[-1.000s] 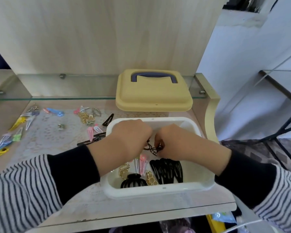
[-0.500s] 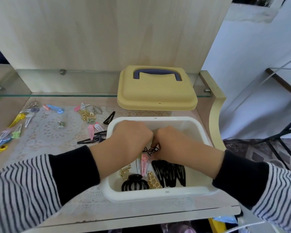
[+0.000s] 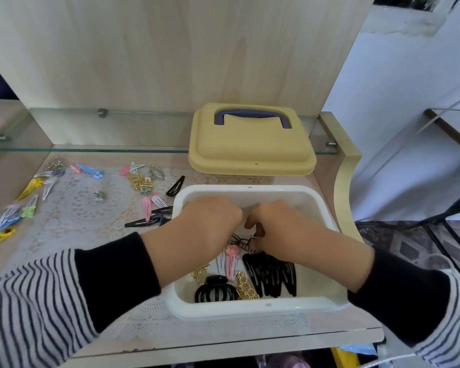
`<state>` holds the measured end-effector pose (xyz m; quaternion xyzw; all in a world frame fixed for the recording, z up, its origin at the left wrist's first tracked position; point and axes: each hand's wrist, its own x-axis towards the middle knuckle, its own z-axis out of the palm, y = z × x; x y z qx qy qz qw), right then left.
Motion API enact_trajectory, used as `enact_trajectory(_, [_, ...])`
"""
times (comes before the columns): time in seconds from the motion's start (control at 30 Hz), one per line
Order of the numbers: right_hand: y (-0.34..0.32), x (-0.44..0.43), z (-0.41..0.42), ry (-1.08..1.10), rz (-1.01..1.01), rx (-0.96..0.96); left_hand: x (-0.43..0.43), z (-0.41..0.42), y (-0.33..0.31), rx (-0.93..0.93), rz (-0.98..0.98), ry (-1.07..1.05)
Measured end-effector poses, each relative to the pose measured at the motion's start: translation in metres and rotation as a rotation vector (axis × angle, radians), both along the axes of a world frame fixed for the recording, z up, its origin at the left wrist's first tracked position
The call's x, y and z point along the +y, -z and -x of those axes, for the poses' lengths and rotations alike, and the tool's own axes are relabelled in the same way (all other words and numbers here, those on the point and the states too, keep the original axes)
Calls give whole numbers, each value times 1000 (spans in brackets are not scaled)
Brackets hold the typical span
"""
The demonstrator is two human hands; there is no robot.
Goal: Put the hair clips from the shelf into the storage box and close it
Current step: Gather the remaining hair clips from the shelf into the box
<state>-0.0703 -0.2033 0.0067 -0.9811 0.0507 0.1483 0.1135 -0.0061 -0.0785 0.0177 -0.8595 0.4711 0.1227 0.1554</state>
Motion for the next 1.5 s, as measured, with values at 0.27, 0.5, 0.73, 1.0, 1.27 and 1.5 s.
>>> enact_trajectory(0.27, [-18,-2,2,45,40,-67,8,-7,-21,-37,109,-14])
enact_trajectory(0.5, [-47,1,6,111,-116,-150,37,-6,-42,-99,438,-5])
enact_trajectory(0.73, [-70,43,2,140,-266,-458,84,-11,-41,-230,987,-30])
enact_trajectory(1.0, [-66,132,-28,95,-316,-731,155,-36,-27,-311,1210,-330])
enact_trajectory(1.27, [-20,208,-47,113,-216,-689,210,-64,41,-305,1166,-553])
enact_trajectory(1.5, [51,233,-81,270,-72,-731,215,-83,90,-130,1069,-612])
